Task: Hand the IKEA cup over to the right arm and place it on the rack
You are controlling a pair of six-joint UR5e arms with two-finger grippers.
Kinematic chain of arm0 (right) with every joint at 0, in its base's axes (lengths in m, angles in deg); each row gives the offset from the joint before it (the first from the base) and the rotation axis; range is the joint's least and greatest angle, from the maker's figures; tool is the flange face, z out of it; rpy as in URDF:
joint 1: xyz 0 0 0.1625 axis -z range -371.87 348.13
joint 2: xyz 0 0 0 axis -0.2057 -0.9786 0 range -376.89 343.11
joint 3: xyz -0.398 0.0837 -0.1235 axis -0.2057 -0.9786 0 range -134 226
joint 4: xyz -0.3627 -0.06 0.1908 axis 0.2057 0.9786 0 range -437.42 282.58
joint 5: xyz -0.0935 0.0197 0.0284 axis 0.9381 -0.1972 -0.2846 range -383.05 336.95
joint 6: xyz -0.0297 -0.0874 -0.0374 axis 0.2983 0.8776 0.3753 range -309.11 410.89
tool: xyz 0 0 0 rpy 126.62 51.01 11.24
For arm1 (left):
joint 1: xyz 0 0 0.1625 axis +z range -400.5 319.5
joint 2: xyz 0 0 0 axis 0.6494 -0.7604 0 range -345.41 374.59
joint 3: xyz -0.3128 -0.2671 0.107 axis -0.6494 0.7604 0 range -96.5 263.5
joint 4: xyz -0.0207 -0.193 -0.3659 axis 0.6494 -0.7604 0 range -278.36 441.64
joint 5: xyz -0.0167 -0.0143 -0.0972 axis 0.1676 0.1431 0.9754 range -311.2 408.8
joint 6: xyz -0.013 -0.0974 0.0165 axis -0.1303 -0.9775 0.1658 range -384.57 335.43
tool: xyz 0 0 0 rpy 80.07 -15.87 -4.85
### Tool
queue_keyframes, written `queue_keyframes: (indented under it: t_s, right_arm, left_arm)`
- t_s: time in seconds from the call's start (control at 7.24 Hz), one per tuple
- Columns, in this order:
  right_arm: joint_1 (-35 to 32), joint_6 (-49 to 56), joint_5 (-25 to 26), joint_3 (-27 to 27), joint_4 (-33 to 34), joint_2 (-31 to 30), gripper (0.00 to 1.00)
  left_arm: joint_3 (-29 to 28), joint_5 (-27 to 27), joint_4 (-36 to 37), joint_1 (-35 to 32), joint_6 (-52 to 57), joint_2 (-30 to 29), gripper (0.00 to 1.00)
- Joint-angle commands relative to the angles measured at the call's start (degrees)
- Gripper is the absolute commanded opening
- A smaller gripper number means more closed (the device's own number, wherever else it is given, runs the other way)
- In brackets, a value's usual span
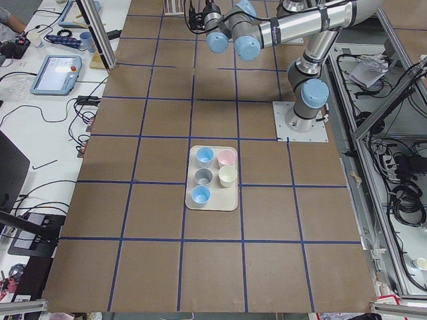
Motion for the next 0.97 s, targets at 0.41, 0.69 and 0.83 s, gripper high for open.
queue_keyframes:
  t_s: [0.41, 0.69, 0.83]
  right_arm:
    - [-0.5, -1.2, -0.8, -0.2, 1.3, 0.1, 0.12]
    - [-0.5, -2.6, -0.8, -0.2, 1.4, -0.1, 0.12]
    - [-0.4, -2.6, -0.7, -0.2, 1.4, -0.1, 0.11]
  left_arm:
    - [0.1, 0.2, -0.1, 0.0, 0.0, 0.3, 0.22]
    - [0.0, 0.1, -0.4, 0.0, -1.6, 0.9, 0.47]
    - [-0.1, 0.4, -0.4, 0.0, -3.1, 1.5, 0.78]
